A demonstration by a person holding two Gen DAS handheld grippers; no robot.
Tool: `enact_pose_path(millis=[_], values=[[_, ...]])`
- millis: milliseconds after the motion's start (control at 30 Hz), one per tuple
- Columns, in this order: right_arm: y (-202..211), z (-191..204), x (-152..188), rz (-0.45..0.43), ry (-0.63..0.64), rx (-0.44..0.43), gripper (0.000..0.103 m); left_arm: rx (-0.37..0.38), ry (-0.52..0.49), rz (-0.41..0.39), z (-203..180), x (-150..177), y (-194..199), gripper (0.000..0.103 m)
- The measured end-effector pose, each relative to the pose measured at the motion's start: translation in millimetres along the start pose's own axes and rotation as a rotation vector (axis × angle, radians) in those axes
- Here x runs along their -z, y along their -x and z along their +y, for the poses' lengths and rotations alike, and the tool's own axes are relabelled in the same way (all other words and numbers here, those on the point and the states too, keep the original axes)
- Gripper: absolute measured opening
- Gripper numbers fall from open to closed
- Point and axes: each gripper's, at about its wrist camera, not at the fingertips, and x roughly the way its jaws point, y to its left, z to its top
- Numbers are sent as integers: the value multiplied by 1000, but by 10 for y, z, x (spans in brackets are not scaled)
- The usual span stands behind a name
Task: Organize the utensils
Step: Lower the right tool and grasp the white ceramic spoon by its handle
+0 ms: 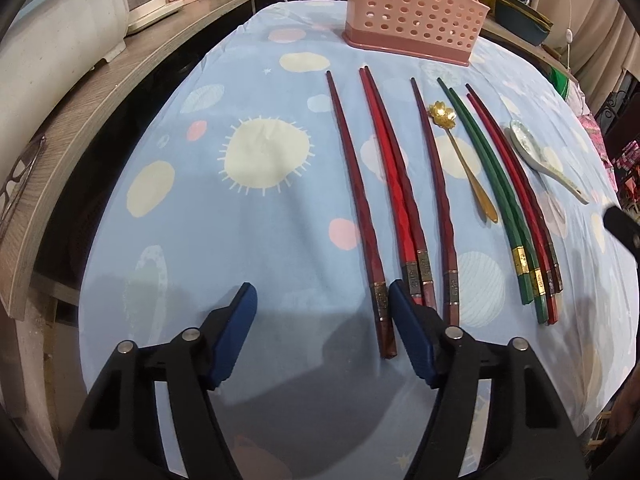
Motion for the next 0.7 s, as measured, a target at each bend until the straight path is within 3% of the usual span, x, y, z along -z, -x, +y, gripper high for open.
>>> enact_pose_path(millis=[300, 367, 700], values=[[-448, -94, -308, 58, -69, -64, 38, 55, -19, 4, -8, -15, 29, 31], [-547, -125, -314, 87, -94, -91, 25, 84, -3, 13, 23, -30, 27, 21], [-771, -97, -176, 150, -112, -136, 14, 113, 9, 25, 53, -41, 6, 20]])
